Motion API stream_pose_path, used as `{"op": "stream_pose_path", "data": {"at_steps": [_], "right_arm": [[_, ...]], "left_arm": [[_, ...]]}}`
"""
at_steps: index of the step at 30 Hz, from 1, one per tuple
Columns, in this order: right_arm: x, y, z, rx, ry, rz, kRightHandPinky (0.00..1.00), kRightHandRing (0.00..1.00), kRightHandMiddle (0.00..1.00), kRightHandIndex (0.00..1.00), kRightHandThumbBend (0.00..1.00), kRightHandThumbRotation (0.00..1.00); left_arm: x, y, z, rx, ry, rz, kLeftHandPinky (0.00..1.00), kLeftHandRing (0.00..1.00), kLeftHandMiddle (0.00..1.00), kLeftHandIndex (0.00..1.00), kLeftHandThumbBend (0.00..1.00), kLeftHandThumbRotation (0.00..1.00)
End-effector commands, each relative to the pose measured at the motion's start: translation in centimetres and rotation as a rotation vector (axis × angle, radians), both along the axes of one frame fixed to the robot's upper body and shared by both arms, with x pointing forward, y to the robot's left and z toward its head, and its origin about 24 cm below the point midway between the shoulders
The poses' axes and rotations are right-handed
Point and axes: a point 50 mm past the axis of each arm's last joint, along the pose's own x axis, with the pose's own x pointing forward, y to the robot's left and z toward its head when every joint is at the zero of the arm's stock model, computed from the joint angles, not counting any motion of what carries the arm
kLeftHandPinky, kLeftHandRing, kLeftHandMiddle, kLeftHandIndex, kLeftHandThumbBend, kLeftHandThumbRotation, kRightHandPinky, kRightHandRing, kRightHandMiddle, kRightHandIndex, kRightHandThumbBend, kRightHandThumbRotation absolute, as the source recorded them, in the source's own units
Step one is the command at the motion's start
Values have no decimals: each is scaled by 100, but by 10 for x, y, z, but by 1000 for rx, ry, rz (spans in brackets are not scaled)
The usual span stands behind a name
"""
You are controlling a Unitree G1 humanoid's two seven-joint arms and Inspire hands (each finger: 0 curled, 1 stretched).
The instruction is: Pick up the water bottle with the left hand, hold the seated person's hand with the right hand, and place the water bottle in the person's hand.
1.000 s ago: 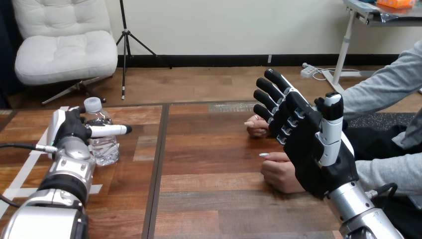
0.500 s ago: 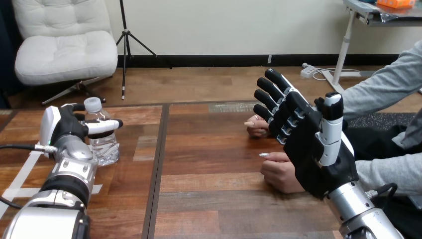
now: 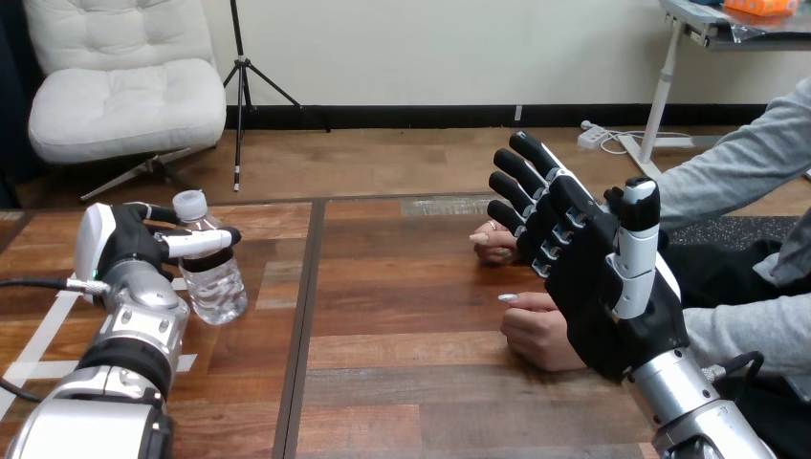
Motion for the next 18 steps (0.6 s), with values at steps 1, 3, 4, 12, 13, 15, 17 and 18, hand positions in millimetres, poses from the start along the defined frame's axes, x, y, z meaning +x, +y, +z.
{"op": "stream_pose_path", "data": {"at_steps": [1,3,4,12,13,15,17,18], "right_arm": [[4,1,21,10,-96,4,99,98,96,95,98,100],[4,1,21,10,-95,3,99,98,96,95,98,100],[4,1,21,10,-95,3,99,98,96,95,98,100],[3,1,21,9,-93,3,98,97,96,95,99,100],[3,1,21,9,-93,3,98,97,96,95,99,100],[3,1,21,7,-95,3,98,97,96,95,99,100],[3,1,21,6,-98,3,98,97,96,95,98,100],[3,1,21,6,-99,4,98,97,96,95,98,100]], "left_arm": [[9,-3,16,22,-80,-28,34,40,45,47,77,0],[9,-3,16,23,-81,-28,34,40,46,47,77,0],[9,-3,16,23,-82,-28,35,41,46,47,78,0],[10,-4,17,29,-82,-33,35,42,47,47,77,0],[10,-4,17,29,-81,-33,35,42,47,47,77,0],[9,-3,17,32,-79,-37,36,42,47,47,76,0],[9,-3,17,34,-78,-38,36,42,48,47,76,0],[9,-3,17,36,-78,-38,36,43,48,47,76,0]]}}
